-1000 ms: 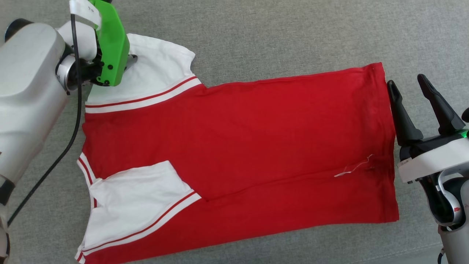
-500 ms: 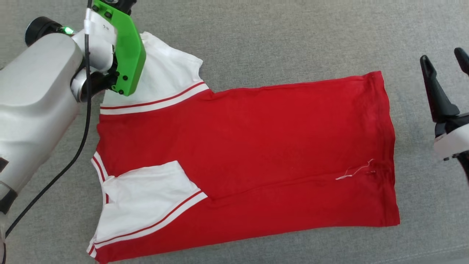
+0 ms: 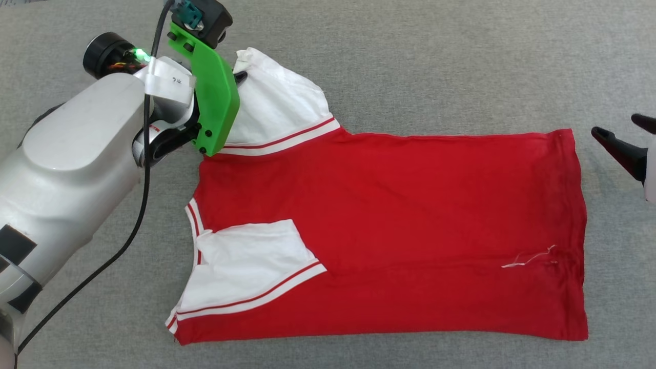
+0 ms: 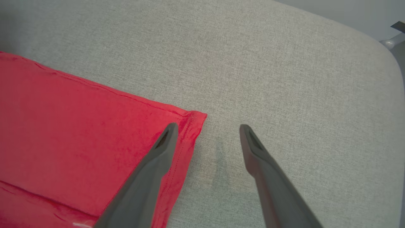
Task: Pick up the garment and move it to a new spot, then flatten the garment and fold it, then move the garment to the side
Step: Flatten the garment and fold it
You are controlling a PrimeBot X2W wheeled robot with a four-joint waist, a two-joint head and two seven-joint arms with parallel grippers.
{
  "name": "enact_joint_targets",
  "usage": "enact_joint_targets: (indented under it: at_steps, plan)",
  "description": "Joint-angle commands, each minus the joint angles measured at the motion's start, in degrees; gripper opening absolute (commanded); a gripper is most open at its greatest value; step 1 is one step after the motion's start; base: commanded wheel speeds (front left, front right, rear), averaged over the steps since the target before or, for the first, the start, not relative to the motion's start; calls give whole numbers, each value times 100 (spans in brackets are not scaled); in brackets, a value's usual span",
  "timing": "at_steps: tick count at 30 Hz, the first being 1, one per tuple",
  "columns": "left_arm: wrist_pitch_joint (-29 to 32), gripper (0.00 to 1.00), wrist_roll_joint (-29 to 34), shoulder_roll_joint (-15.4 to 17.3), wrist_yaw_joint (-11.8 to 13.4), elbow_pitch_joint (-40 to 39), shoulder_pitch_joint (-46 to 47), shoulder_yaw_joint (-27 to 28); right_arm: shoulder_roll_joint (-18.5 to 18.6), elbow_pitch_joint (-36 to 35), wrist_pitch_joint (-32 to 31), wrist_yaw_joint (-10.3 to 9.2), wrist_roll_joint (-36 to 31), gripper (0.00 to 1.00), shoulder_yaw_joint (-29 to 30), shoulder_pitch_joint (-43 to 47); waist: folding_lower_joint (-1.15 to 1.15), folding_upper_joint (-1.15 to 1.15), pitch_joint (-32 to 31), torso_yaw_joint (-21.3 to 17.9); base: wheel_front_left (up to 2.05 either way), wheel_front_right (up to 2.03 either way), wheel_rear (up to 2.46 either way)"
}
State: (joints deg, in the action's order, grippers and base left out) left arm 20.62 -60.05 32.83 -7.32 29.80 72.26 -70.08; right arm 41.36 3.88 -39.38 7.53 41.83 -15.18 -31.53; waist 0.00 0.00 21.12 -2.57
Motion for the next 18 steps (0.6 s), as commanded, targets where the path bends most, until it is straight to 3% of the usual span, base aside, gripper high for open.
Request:
enact_joint_targets:
  at_steps: [1, 8, 18]
  plan:
    - [-66, 0, 29, -24, -16, -30, -58, -11, 47, 126, -215, -4, 110, 100, -84, -160, 0, 0, -11, 159, 0, 0, 0]
    - [-248, 0, 126, -88, -16, -175, 47, -35, 3, 804, -684, -4, 153, 100, -559, -628, 0, 0, 222, 339, 0, 0, 0]
    - [-382, 0, 218, -126, -16, -309, 242, -62, -376, 1917, -612, -4, 94, 100, -1318, -954, 0, 0, 502, 428, 0, 0, 0]
